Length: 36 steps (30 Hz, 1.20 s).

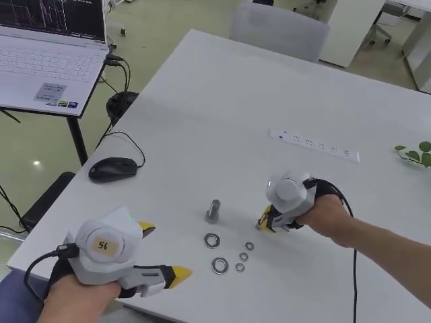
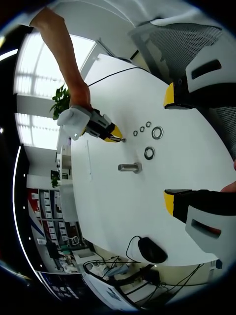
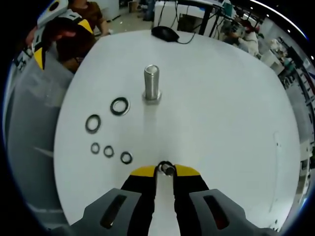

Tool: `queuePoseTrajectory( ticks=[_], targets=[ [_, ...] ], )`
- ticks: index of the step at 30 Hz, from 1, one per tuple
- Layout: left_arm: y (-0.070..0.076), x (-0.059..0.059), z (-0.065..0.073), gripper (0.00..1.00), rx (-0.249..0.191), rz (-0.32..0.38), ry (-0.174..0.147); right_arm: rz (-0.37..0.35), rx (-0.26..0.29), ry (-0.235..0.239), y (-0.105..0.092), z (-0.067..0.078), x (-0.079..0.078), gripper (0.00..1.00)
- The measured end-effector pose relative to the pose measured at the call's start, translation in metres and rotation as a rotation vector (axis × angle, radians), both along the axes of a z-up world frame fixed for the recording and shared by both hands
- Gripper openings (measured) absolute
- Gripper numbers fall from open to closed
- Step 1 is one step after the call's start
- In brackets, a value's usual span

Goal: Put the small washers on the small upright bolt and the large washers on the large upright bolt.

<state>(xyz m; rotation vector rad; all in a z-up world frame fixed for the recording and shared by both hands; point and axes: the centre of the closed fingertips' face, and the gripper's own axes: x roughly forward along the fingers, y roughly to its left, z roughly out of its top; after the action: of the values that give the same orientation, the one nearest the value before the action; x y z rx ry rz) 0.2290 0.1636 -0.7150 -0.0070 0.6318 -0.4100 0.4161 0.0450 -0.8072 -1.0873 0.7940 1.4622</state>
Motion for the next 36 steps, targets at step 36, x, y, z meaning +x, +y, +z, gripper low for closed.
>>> queuePoseTrajectory(
  ticks=[36],
  targets=[
    [0.001,-0.001,0.001,0.65,0.004,0.005,0.002,-0.037,-0.04,0.052,-0.001,-0.017,-0.006,0.16]
  ],
)
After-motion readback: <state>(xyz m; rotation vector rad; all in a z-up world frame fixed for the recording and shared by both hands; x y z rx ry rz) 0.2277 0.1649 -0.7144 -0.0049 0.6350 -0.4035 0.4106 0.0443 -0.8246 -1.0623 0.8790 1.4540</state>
